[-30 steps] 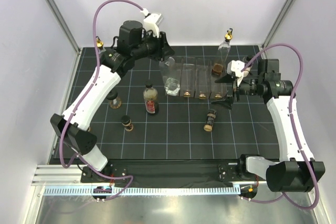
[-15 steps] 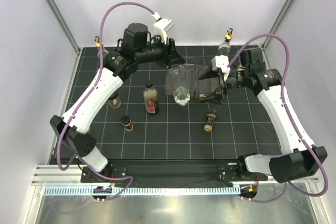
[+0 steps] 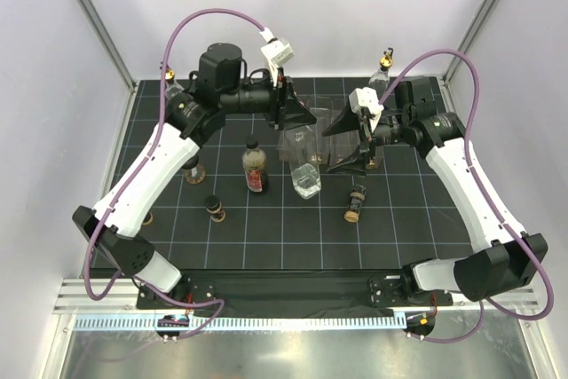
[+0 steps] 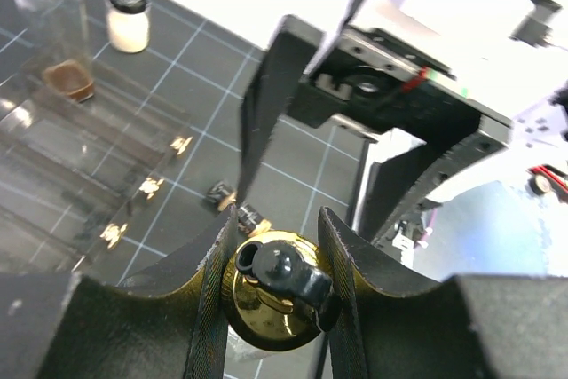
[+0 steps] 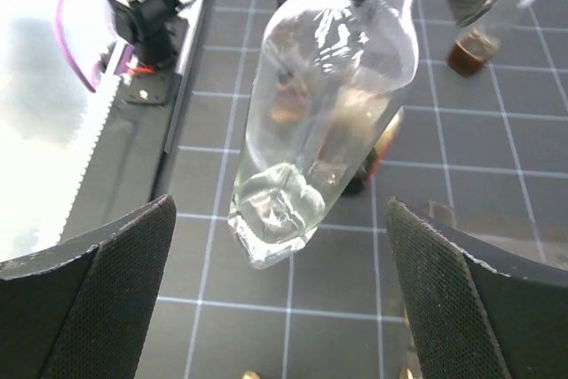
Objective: Organize the condiment bottles
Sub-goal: Pick up the bottle from the center of the board, then place the bottle in the storage box.
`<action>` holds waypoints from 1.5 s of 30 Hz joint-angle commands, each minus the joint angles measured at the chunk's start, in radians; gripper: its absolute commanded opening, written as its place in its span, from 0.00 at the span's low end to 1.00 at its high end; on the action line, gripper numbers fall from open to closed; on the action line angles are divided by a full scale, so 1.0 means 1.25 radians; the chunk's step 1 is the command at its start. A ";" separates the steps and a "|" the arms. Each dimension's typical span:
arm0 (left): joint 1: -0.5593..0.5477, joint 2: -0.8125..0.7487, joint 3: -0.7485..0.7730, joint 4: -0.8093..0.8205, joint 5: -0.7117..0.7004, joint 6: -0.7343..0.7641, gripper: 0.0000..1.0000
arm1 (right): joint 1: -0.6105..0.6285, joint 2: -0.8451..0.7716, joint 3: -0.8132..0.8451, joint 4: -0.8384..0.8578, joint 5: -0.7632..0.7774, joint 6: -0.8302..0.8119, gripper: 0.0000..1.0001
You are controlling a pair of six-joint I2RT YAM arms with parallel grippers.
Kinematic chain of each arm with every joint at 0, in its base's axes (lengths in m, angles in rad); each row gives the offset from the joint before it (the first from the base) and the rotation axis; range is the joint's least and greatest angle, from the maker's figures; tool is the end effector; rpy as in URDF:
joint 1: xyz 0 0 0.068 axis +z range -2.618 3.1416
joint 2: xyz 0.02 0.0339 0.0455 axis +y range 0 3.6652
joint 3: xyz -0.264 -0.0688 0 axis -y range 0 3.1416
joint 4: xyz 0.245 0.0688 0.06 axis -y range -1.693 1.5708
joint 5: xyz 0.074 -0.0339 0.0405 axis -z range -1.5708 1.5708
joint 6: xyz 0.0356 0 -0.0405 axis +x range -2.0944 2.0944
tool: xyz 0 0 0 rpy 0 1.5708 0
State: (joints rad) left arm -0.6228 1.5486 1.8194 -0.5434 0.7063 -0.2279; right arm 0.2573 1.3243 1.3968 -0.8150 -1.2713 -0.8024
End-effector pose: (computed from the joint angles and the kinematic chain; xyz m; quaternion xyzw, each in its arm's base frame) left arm 0.2558 -0.2121 0.4736 0.3516 0.6919 -0.4850 0.4029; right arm 0.2407 0.0985 0.3900 -0.5785 0.5149 0.4363 0.4582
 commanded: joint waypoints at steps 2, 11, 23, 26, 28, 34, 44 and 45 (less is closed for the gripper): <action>-0.017 -0.052 0.013 0.068 0.077 -0.012 0.00 | 0.024 0.001 -0.009 0.119 -0.084 0.107 1.00; -0.029 -0.060 0.010 0.069 0.068 -0.014 0.00 | 0.116 0.044 -0.040 0.352 -0.097 0.347 1.00; -0.031 -0.072 0.010 0.075 0.056 -0.005 0.00 | 0.156 0.052 -0.107 0.598 -0.096 0.569 0.78; -0.031 -0.071 0.008 0.076 0.056 -0.007 0.00 | 0.157 0.061 -0.104 0.600 -0.113 0.581 0.55; -0.031 -0.071 0.010 0.080 0.055 -0.007 0.00 | 0.156 0.065 -0.103 0.600 -0.119 0.582 0.40; -0.031 -0.082 0.006 0.087 0.022 -0.015 0.12 | 0.155 0.062 -0.109 0.593 -0.123 0.550 0.04; -0.031 -0.139 -0.076 0.132 -0.046 -0.034 0.92 | 0.133 0.038 -0.104 0.488 -0.097 0.448 0.04; -0.031 -0.143 -0.080 0.130 -0.051 -0.031 0.94 | 0.132 0.039 -0.106 0.489 -0.088 0.447 0.04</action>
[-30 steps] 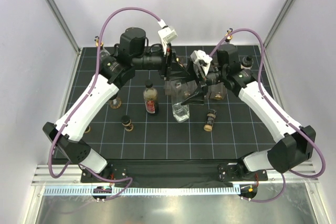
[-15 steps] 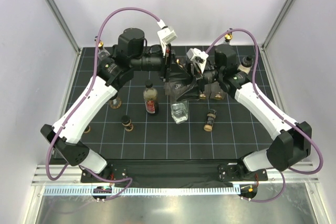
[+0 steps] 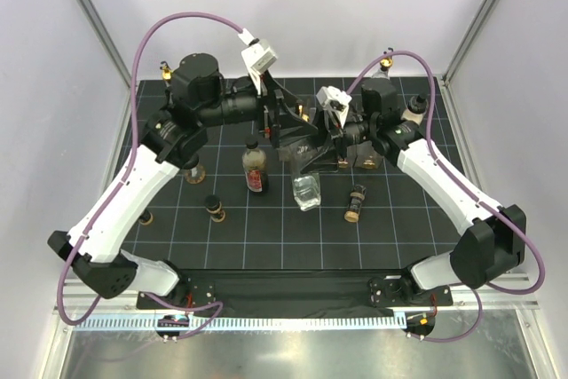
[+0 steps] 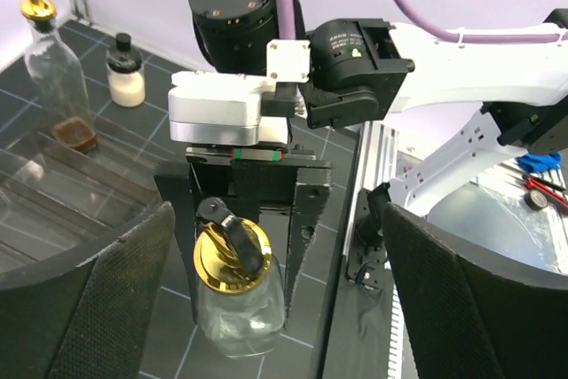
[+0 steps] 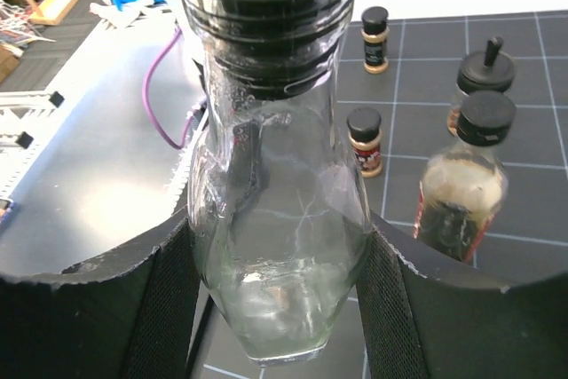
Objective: Organize the condiment bottles
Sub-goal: Place the bottle in the storage box.
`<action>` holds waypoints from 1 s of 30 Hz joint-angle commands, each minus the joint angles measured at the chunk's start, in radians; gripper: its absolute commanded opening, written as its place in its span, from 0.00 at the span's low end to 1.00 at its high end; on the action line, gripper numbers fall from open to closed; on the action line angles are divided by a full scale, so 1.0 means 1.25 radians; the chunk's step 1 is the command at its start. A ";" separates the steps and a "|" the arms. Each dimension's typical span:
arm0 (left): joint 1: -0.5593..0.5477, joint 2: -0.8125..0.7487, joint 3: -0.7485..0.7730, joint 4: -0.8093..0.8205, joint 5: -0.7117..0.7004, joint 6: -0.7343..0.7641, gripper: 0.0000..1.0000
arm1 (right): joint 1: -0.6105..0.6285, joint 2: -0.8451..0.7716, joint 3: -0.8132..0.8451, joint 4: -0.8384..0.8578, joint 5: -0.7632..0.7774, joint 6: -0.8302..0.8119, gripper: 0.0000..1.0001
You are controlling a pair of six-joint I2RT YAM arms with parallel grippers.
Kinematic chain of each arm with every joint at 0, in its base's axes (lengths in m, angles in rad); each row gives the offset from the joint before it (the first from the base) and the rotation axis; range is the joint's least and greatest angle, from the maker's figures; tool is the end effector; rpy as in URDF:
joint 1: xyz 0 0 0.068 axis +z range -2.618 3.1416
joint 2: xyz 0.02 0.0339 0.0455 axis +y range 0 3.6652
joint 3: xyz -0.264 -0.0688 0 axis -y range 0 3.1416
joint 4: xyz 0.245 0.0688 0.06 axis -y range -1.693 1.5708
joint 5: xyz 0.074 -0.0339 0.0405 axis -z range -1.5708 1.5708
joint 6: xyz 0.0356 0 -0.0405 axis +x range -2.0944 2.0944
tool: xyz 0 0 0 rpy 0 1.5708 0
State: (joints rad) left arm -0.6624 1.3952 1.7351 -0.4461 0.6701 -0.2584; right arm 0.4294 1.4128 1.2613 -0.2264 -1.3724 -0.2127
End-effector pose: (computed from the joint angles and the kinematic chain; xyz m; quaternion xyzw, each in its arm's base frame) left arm 0.2121 -0.1934 0.5009 0.3563 0.6439 -0.4996 0.4570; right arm 0.2628 0.1587 0.3667 -0.5397 0.4951 0.5681 0.3753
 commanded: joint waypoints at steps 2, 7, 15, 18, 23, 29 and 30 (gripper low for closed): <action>0.002 -0.025 -0.012 0.054 -0.039 -0.003 1.00 | -0.010 -0.034 -0.006 0.006 0.007 -0.040 0.04; 0.001 -0.047 0.030 0.040 -0.194 0.039 1.00 | -0.020 -0.031 0.003 -0.134 0.071 -0.184 0.04; 0.003 -0.113 0.022 0.026 -0.420 0.110 1.00 | -0.061 -0.085 -0.027 -0.216 0.164 -0.274 0.04; 0.003 -0.175 -0.055 0.027 -0.531 0.155 1.00 | -0.130 -0.118 -0.036 -0.213 0.177 -0.270 0.04; 0.002 -0.285 -0.193 0.027 -0.736 0.237 1.00 | -0.254 -0.169 -0.048 -0.196 0.231 -0.266 0.04; 0.002 -0.383 -0.368 0.050 -0.862 0.298 1.00 | -0.329 -0.178 -0.052 -0.111 0.369 -0.211 0.04; 0.002 -0.408 -0.387 0.055 -0.876 0.302 1.00 | -0.334 -0.176 -0.052 -0.095 0.393 -0.199 0.04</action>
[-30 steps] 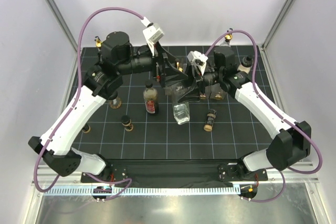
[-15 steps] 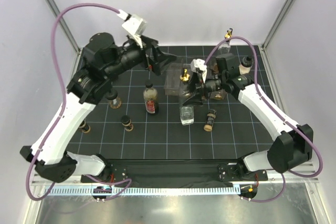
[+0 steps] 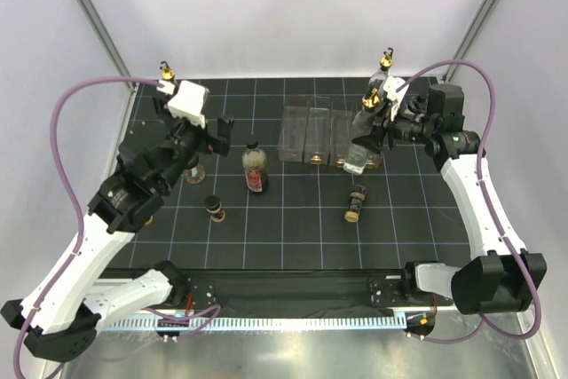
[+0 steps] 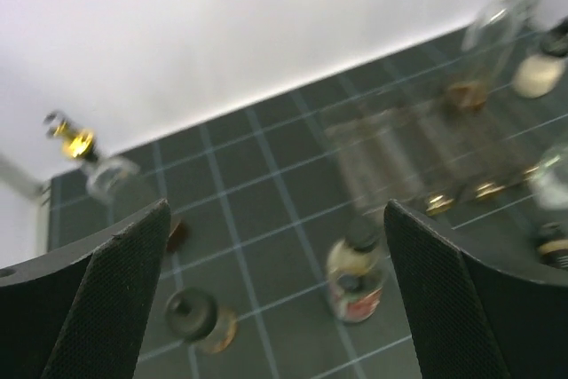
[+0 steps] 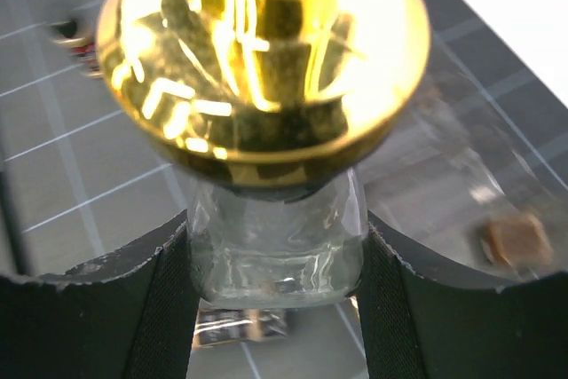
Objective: Organize the condiment bottles
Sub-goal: Place the bottle in the storage box.
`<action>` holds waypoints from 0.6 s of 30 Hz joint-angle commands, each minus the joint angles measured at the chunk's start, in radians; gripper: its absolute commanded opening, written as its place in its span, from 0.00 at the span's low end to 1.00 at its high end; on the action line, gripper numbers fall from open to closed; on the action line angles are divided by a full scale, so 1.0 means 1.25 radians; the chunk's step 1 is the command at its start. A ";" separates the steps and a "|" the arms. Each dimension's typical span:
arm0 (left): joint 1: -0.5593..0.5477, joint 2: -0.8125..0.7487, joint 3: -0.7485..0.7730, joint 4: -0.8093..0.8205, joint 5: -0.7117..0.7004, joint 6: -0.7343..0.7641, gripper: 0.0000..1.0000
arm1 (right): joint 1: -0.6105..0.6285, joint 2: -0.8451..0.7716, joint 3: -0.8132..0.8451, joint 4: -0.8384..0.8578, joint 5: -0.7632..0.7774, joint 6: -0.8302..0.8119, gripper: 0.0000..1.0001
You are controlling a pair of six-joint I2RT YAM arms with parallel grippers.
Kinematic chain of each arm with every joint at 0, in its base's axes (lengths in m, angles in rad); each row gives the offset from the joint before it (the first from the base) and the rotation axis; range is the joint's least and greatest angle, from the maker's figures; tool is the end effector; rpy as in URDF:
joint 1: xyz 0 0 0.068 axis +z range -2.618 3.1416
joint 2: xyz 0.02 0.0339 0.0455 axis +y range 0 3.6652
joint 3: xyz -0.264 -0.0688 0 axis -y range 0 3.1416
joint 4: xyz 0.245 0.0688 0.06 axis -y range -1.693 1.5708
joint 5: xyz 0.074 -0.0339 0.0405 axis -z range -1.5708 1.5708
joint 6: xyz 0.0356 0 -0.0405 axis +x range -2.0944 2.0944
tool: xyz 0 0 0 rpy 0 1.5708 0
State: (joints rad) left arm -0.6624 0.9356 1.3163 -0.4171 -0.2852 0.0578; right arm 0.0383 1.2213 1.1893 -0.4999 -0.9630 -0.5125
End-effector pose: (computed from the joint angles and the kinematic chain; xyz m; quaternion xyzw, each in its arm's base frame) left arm 0.1454 -0.1007 0.4688 0.1588 0.7016 -0.1069 0.6864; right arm 0.2564 0.0391 0.3658 -0.4304 0.6779 0.2874 0.5221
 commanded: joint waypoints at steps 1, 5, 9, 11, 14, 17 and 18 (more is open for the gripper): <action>0.002 -0.053 -0.067 0.037 -0.141 0.058 1.00 | -0.021 -0.020 0.006 0.137 0.102 0.052 0.04; 0.002 -0.100 -0.164 0.066 -0.214 0.100 1.00 | -0.052 -0.006 0.008 0.213 0.201 0.107 0.04; 0.003 -0.126 -0.226 0.094 -0.286 0.146 1.00 | -0.053 0.025 -0.006 0.283 0.265 0.157 0.04; 0.003 -0.135 -0.247 0.110 -0.307 0.159 1.00 | -0.053 0.040 -0.009 0.332 0.292 0.178 0.04; 0.003 -0.142 -0.259 0.123 -0.312 0.162 1.00 | -0.053 0.076 -0.009 0.394 0.330 0.215 0.04; 0.003 -0.145 -0.270 0.126 -0.316 0.159 1.00 | -0.053 0.111 -0.005 0.448 0.364 0.237 0.04; 0.003 -0.146 -0.273 0.126 -0.316 0.155 1.00 | -0.053 0.120 -0.005 0.460 0.390 0.243 0.04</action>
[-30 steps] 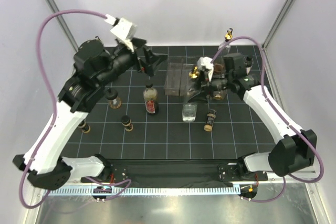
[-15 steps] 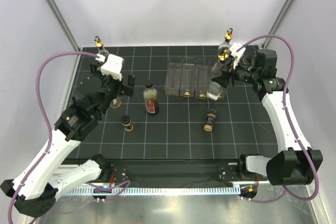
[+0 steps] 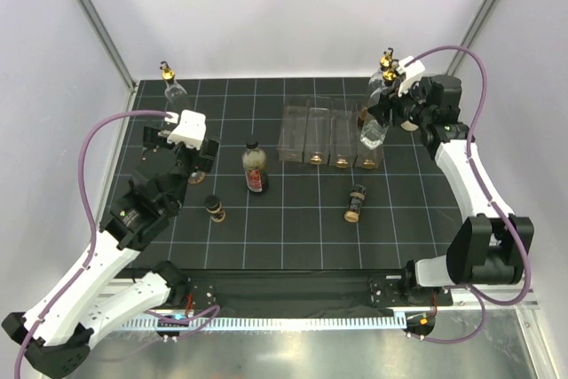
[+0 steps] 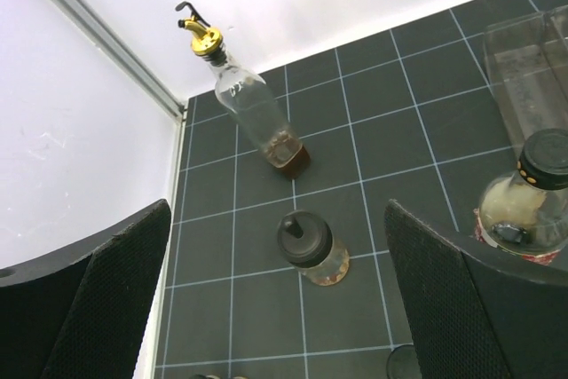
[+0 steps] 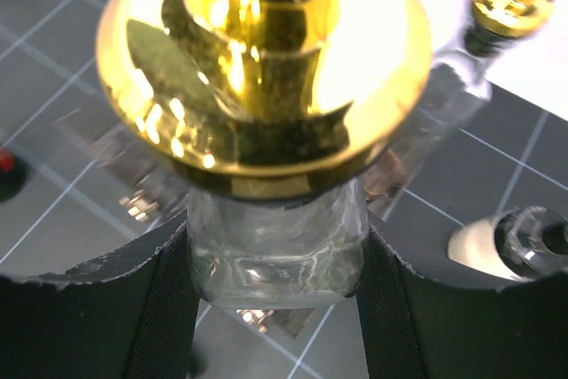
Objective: Organize the condiment bottles
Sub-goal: Place the bottle in the storage box.
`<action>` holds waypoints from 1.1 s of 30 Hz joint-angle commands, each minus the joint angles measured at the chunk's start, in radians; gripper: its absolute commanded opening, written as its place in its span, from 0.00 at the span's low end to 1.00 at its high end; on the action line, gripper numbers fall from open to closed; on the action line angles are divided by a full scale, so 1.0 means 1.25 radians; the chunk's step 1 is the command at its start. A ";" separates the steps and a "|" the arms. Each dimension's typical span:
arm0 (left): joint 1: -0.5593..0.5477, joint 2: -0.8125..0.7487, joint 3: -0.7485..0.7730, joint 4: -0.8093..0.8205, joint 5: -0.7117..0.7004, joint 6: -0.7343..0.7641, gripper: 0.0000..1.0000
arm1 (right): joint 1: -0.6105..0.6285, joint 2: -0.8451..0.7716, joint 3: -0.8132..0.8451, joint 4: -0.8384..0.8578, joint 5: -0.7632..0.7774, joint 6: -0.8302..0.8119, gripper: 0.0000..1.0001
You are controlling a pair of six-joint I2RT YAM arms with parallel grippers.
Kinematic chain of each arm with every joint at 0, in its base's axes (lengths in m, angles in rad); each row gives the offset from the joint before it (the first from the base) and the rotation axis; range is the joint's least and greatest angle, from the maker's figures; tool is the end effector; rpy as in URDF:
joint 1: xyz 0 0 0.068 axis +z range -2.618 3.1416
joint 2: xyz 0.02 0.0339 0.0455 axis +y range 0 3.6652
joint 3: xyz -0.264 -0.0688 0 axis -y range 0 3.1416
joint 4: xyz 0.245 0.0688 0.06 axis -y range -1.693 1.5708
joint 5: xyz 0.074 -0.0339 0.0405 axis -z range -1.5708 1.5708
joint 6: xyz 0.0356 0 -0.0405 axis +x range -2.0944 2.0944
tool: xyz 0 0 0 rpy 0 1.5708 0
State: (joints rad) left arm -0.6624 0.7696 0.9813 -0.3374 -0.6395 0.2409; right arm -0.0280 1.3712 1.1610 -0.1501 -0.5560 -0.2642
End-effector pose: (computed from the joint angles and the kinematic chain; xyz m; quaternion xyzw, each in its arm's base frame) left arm 0.1385 -0.0811 0.3945 0.1238 0.7314 0.0992 0.6632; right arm 0.3177 0.0099 0.3431 -0.2482 0.7669 0.1436 0.5741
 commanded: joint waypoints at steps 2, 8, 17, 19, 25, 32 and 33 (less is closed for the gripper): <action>0.003 -0.013 -0.009 0.061 -0.031 0.002 1.00 | 0.002 0.022 0.016 0.213 0.077 0.051 0.04; 0.005 -0.018 -0.014 0.058 -0.031 -0.025 1.00 | 0.006 0.088 0.012 0.277 0.102 0.086 0.04; 0.005 -0.025 -0.011 0.047 -0.030 -0.058 1.00 | 0.052 0.142 0.000 0.347 0.213 0.107 0.04; 0.005 -0.032 -0.013 0.042 -0.026 -0.069 1.00 | 0.067 0.153 -0.004 0.362 0.249 0.108 0.04; 0.005 -0.047 -0.024 0.029 -0.023 -0.091 1.00 | 0.117 0.185 -0.045 0.440 0.385 0.107 0.04; 0.006 -0.065 -0.032 0.012 -0.025 -0.108 1.00 | 0.140 0.211 -0.084 0.526 0.488 0.122 0.04; 0.005 -0.066 -0.032 0.012 -0.026 -0.110 1.00 | 0.141 0.215 -0.085 0.538 0.507 0.123 0.04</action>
State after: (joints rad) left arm -0.6598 0.7033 0.9474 -0.3340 -0.6613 0.1326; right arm 0.1383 1.6520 1.0389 0.3164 -0.0170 -0.1303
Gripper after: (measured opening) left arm 0.996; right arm 0.612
